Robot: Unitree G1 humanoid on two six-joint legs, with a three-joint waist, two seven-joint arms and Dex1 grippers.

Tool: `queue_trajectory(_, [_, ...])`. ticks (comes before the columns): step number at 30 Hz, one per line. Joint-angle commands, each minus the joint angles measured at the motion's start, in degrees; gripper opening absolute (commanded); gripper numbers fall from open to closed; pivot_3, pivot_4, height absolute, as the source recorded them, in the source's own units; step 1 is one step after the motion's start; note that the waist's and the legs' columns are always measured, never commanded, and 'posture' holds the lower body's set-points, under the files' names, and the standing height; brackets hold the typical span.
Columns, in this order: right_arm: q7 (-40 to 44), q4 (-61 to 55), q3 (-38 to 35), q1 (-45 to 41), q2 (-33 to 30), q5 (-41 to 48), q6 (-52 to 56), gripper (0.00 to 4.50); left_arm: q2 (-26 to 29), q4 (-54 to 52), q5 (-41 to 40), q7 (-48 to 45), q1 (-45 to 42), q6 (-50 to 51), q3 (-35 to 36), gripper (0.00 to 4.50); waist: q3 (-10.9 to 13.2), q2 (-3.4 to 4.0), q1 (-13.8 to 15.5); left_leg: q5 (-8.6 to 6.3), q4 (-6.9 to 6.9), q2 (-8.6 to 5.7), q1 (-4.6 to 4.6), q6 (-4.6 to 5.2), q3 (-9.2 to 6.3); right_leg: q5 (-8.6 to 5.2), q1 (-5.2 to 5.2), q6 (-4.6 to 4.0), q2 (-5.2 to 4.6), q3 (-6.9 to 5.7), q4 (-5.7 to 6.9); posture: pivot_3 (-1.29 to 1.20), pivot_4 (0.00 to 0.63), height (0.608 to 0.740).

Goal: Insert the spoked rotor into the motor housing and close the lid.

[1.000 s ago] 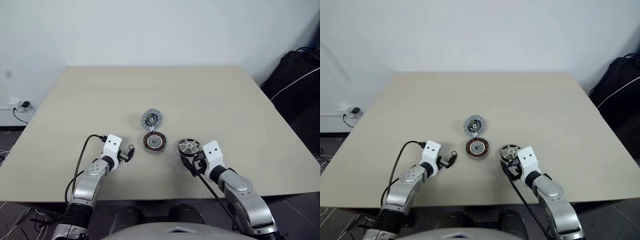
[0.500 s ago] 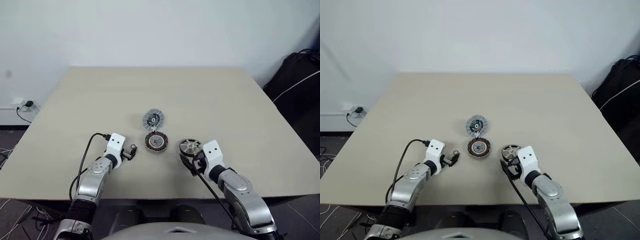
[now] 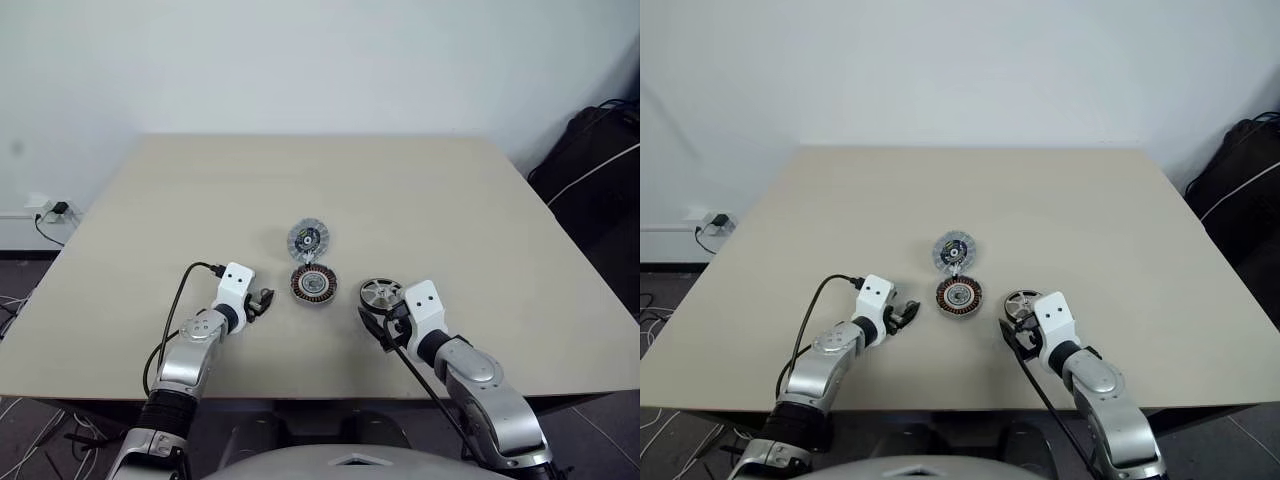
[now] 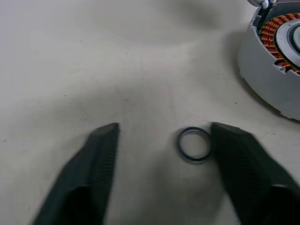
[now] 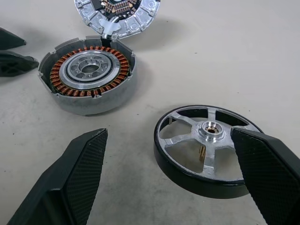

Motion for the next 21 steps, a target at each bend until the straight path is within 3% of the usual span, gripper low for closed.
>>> queue_trajectory(1, [-0.26, -1.29, -0.36, -0.51, 0.29, 0.11, -1.26, 4.50, 0.93, -0.99, 0.49, -0.72, 1.24, 1.48, -0.76, 1.94, -0.03, 0.00, -0.10, 0.00, 0.00, 0.00, 0.00, 0.00, 0.00, 0.00, 0.00, 0.00, 0.00, 0.00, 0.00, 0.00, 0.000, 0.740])
queue_trajectory(5, [-0.22, -1.25, -0.25, -0.55, 0.32, 0.12, -1.23, 4.50, 2.29, -4.51, 0.15, -2.30, 2.95, 3.17, -1.16, 0.69, -0.11, -0.03, -0.49, 0.00, -0.02, 0.01, 0.00, 0.00, 0.00, -0.02, -0.02, -0.02, 0.01, 0.00, 0.00, 0.00, 0.000, 0.740])
queue_trajectory(14, [0.09, -0.80, 0.14, -1.38, 0.23, 0.04, -1.04, 4.50, 1.56, -17.69, -5.60, -7.43, 1.95, 8.64, -1.97, 0.67, -0.03, -0.16, -0.64, -0.01, -0.06, 0.00, -0.03, 0.01, 0.00, -0.03, -0.05, -0.05, 0.00, 0.00, -0.01, 0.00, 0.000, 0.740])
queue_trajectory(21, [0.18, -0.53, 0.36, -1.83, 0.20, 0.02, -1.10, 4.50, -0.82, -17.94, -6.35, -8.93, -3.21, 9.09, -5.90, 0.67, -0.03, -0.16, -0.79, -0.01, -0.05, -0.01, -0.03, 0.01, 0.01, -0.02, -0.03, -0.04, 0.02, 0.01, -0.01, 0.00, 0.000, 0.740])
